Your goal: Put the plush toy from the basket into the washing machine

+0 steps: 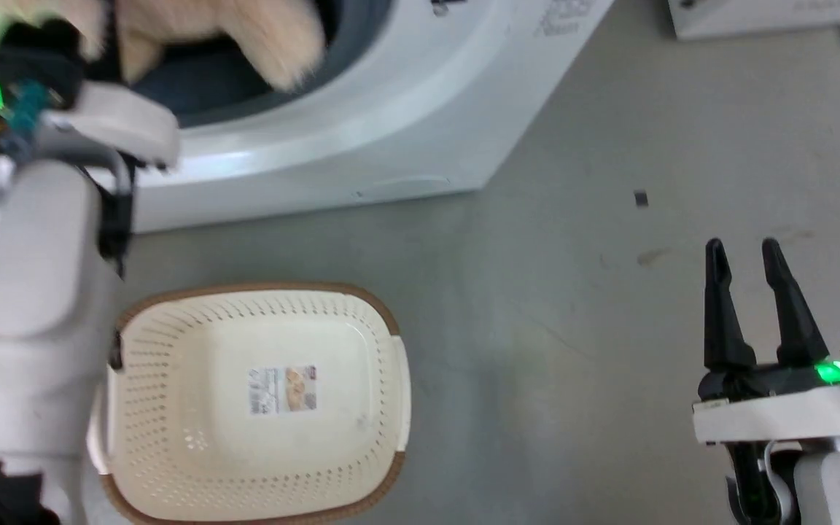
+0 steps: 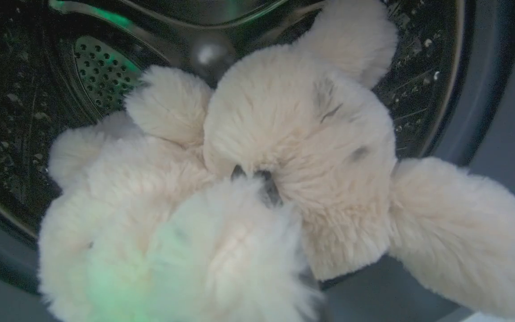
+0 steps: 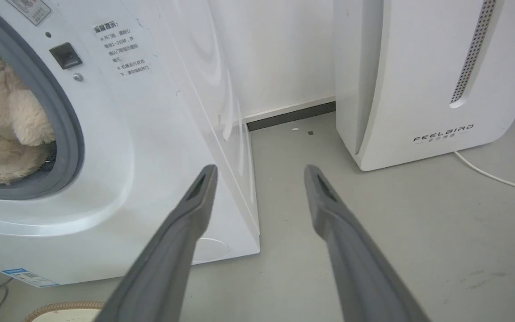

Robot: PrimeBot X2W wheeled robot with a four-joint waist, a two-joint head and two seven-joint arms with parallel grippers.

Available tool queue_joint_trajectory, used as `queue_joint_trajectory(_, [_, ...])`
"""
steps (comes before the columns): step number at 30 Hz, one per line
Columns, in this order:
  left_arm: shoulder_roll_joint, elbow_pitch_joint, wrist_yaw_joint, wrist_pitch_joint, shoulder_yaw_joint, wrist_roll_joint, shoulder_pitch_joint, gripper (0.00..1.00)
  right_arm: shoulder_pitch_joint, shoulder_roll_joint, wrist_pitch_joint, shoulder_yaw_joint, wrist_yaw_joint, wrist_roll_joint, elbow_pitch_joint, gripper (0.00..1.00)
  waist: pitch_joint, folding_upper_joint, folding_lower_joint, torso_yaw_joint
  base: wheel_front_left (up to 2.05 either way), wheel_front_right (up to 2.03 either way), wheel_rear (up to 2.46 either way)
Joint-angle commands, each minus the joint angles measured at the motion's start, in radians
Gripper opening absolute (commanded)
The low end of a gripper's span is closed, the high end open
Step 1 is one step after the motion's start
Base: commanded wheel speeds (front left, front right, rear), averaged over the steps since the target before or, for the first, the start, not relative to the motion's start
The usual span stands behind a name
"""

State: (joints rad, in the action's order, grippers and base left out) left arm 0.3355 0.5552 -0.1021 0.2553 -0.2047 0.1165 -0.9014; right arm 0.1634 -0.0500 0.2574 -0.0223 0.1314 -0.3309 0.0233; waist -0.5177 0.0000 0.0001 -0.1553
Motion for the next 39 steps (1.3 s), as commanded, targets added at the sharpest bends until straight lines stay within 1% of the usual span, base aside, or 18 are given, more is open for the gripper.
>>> queue_joint_trajectory(1, [0.013, 0.008, 0.005, 0.006, 0.012, -0.001, -0.043, 0.00, 0.022, 0.000, 0.004, 0.006, -0.001, -0.006, -0.007, 1.00, -0.071, 0.0000, -0.0001, -0.050, 0.00, 0.00, 0.00])
queue_joint_trajectory(3, [0.037, 0.037, 0.012, 0.006, 0.037, 0.001, -0.129, 0.00, 0.046, 0.000, 0.004, 0.016, -0.001, -0.020, -0.014, 1.00, -0.121, 0.0000, -0.0001, -0.074, 0.00, 0.00, 0.00])
queue_joint_trajectory(4, [0.037, 0.037, 0.012, 0.006, 0.037, 0.001, -0.129, 0.00, 0.046, 0.000, 0.004, 0.016, -0.001, -0.020, -0.014, 1.00, -0.121, 0.0000, -0.0001, -0.074, 0.00, 0.00, 0.00])
queue_joint_trajectory(10, [0.079, 0.085, 0.017, 0.006, 0.072, 0.002, -0.274, 0.00, 0.082, 0.000, 0.004, 0.040, -0.001, -0.049, -0.021, 1.00, -0.200, 0.0000, -0.0001, -0.115, 0.00, 0.00, 0.00])
queue_joint_trajectory(15, [0.116, 0.144, 0.015, 0.006, 0.098, 0.004, -0.367, 0.00, 0.100, 0.000, 0.004, 0.064, -0.001, -0.068, -0.027, 1.00, -0.245, 0.0000, -0.0001, -0.149, 0.00, 0.00, 0.00])
queue_joint_trajectory(21, [0.139, 0.199, 0.012, 0.006, 0.108, 0.000, -0.443, 0.00, 0.111, 0.000, 0.004, 0.071, -0.001, -0.078, -0.040, 1.00, -0.277, 0.0000, -0.0001, -0.166, 0.00, 0.00, 0.00])
queue_joint_trajectory(22, [0.139, 0.227, 0.009, 0.006, 0.109, -0.001, -0.464, 1.00, 0.113, 0.000, 0.004, 0.070, -0.001, -0.078, -0.041, 1.00, -0.284, 0.0000, -0.0001, -0.167, 0.00, 0.00, 0.00])
queue_joint_trajectory(26, [0.136, 0.251, 0.009, 0.006, 0.099, -0.008, -0.458, 1.00, 0.112, 0.000, 0.004, 0.061, -0.001, -0.082, -0.041, 1.00, -0.278, 0.0000, -0.0001, -0.163, 0.00, 0.00, 0.00])
queue_joint_trajectory(30, [0.111, 0.274, 0.014, 0.006, 0.111, 0.016, -0.441, 1.00, 0.106, 0.000, 0.004, 0.051, -0.001, -0.070, -0.040, 1.00, -0.254, 0.0000, -0.0001, -0.145, 0.00, 0.00, 0.00])
queue_joint_trajectory(33, [0.093, 0.289, 0.014, 0.006, 0.103, 0.016, -0.413, 1.00, 0.102, 0.000, 0.004, 0.044, -0.001, -0.059, -0.037, 1.00, -0.222, 0.0000, -0.0001, -0.128, 0.00, 0.00, 0.00])
queue_joint_trajectory(35, [0.081, 0.305, 0.022, 0.006, 0.101, 0.023, -0.382, 1.00, 0.098, 0.000, 0.004, 0.043, -0.001, -0.052, -0.037, 1.00, -0.194, 0.0000, -0.0001, -0.117, 0.00, 0.00, 0.00])
queue_joint_trajectory(39, [0.059, 0.275, 0.027, 0.006, 0.097, 0.026, -0.304, 1.00, 0.092, 0.000, 0.004, 0.039, -0.001, -0.031, -0.043, 1.00, -0.135, 0.0000, -0.0001, -0.090, 0.00, 0.00, 0.00])
